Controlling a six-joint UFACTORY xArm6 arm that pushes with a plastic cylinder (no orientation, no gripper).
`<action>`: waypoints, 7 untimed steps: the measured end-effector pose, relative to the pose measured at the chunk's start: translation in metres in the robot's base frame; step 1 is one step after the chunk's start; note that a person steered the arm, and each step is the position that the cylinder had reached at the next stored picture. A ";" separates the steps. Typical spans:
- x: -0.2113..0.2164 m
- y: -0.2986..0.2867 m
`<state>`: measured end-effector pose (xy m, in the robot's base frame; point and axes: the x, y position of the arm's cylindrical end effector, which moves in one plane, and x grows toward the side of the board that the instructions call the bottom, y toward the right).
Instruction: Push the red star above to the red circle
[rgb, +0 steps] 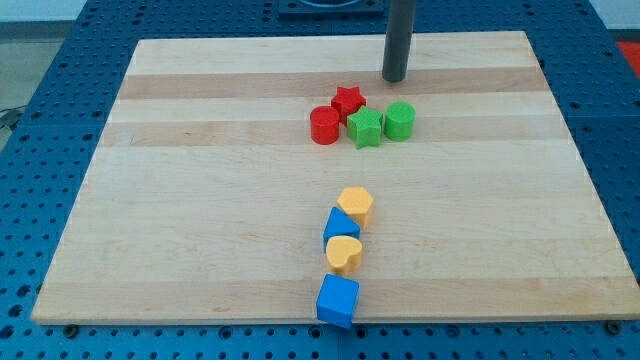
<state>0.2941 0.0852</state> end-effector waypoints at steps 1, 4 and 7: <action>0.013 -0.004; 0.035 -0.039; 0.051 -0.036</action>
<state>0.3446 0.0488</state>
